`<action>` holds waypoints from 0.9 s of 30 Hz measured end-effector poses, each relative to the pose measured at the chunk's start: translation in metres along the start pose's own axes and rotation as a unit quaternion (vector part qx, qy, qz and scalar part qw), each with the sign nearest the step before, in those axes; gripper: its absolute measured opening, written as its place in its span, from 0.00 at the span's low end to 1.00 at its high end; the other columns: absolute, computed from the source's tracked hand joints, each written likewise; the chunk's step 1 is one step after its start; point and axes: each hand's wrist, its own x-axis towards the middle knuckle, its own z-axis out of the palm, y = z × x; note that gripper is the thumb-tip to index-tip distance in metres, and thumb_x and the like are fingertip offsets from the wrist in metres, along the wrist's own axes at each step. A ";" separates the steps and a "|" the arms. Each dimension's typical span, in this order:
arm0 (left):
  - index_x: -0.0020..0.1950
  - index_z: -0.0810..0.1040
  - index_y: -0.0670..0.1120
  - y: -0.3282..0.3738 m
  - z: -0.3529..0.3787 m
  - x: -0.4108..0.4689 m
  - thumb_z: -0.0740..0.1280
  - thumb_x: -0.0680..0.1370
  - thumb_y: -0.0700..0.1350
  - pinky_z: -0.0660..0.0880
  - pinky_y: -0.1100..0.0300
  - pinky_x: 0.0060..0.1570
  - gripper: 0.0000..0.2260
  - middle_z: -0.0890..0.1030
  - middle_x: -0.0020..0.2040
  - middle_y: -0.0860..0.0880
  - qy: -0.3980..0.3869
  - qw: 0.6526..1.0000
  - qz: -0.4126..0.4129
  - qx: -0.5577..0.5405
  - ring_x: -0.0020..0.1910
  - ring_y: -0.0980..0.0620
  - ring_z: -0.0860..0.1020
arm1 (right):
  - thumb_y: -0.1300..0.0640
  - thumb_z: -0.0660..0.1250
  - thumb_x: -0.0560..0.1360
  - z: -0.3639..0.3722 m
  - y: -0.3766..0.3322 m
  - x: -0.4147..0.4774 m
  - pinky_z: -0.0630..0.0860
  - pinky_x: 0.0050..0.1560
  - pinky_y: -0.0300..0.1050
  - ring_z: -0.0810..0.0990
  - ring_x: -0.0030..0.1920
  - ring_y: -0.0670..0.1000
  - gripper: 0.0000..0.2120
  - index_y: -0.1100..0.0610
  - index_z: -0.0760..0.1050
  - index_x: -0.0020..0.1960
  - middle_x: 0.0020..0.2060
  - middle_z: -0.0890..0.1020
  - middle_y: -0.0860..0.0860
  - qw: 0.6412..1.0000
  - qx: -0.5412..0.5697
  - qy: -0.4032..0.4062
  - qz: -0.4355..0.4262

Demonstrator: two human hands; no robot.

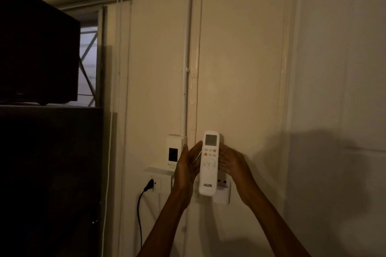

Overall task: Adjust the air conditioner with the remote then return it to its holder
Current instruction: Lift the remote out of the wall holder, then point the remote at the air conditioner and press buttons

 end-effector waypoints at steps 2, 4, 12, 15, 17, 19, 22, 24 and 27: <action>0.64 0.76 0.52 0.002 -0.004 -0.006 0.52 0.78 0.60 0.69 0.51 0.65 0.22 0.80 0.61 0.51 0.003 1.000 -0.008 -0.002 0.61 0.52 0.77 | 0.52 0.60 0.77 0.005 -0.003 -0.012 0.75 0.56 0.56 0.81 0.45 0.51 0.09 0.50 0.78 0.41 0.41 0.83 0.50 1.000 0.014 -0.010 -0.005; 0.65 0.75 0.52 0.005 -0.005 -0.014 0.51 0.78 0.61 0.68 0.51 0.66 0.23 0.80 0.60 0.52 0.001 1.000 -0.013 -0.009 0.61 0.52 0.77 | 0.48 0.57 0.77 0.012 -0.005 -0.030 0.76 0.54 0.51 0.82 0.46 0.48 0.11 0.46 0.78 0.44 0.42 0.83 0.46 0.999 0.036 -0.028 -0.020; 0.67 0.72 0.51 0.040 -0.013 -0.059 0.48 0.79 0.60 0.67 0.53 0.65 0.24 0.76 0.66 0.48 -0.013 1.000 -0.010 -0.022 0.61 0.53 0.76 | 0.39 0.50 0.76 0.049 -0.024 -0.085 0.73 0.60 0.51 0.80 0.54 0.47 0.15 0.39 0.74 0.53 0.52 0.81 0.46 0.998 0.042 -0.034 -0.026; 0.67 0.71 0.52 0.063 -0.021 -0.080 0.47 0.79 0.60 0.63 0.49 0.70 0.24 0.75 0.67 0.49 -0.024 0.999 -0.013 -0.021 0.64 0.52 0.74 | 0.42 0.52 0.77 0.066 -0.035 -0.104 0.74 0.60 0.52 0.81 0.52 0.48 0.15 0.42 0.75 0.53 0.49 0.82 0.47 0.998 0.044 -0.021 -0.034; 0.68 0.70 0.51 0.082 -0.028 -0.097 0.47 0.80 0.59 0.63 0.49 0.70 0.23 0.74 0.68 0.48 -0.028 0.999 -0.010 -0.021 0.65 0.50 0.73 | 0.44 0.52 0.78 0.081 -0.046 -0.120 0.76 0.56 0.49 0.81 0.50 0.48 0.15 0.45 0.75 0.55 0.48 0.82 0.47 0.998 0.050 -0.022 -0.042; 0.69 0.69 0.50 0.102 -0.037 -0.116 0.48 0.80 0.58 0.65 0.53 0.68 0.23 0.73 0.69 0.47 -0.028 0.999 -0.001 -0.019 0.66 0.49 0.73 | 0.46 0.52 0.78 0.097 -0.057 -0.138 0.76 0.48 0.44 0.82 0.46 0.45 0.13 0.44 0.75 0.51 0.44 0.83 0.46 0.996 0.065 -0.032 -0.043; 0.71 0.67 0.50 0.126 -0.052 -0.148 0.49 0.80 0.58 0.64 0.52 0.70 0.23 0.72 0.70 0.47 -0.029 0.999 0.001 -0.021 0.68 0.49 0.71 | 0.46 0.54 0.78 0.122 -0.069 -0.164 0.76 0.43 0.42 0.84 0.40 0.45 0.13 0.45 0.78 0.48 0.38 0.86 0.44 0.994 0.090 -0.048 -0.045; 0.71 0.67 0.50 0.141 -0.066 -0.171 0.48 0.80 0.58 0.63 0.50 0.71 0.23 0.71 0.70 0.47 -0.027 0.999 0.001 -0.019 0.68 0.49 0.71 | 0.44 0.58 0.76 0.141 -0.075 -0.185 0.77 0.46 0.46 0.84 0.43 0.48 0.13 0.46 0.80 0.48 0.41 0.86 0.47 0.995 0.086 -0.044 -0.034; 0.70 0.67 0.52 0.159 -0.085 -0.206 0.48 0.80 0.58 0.65 0.50 0.69 0.23 0.73 0.69 0.48 -0.027 1.000 0.006 -0.006 0.66 0.50 0.72 | 0.43 0.60 0.75 0.164 -0.080 -0.219 0.78 0.51 0.49 0.84 0.49 0.51 0.13 0.46 0.80 0.51 0.48 0.86 0.50 0.997 0.064 -0.040 -0.019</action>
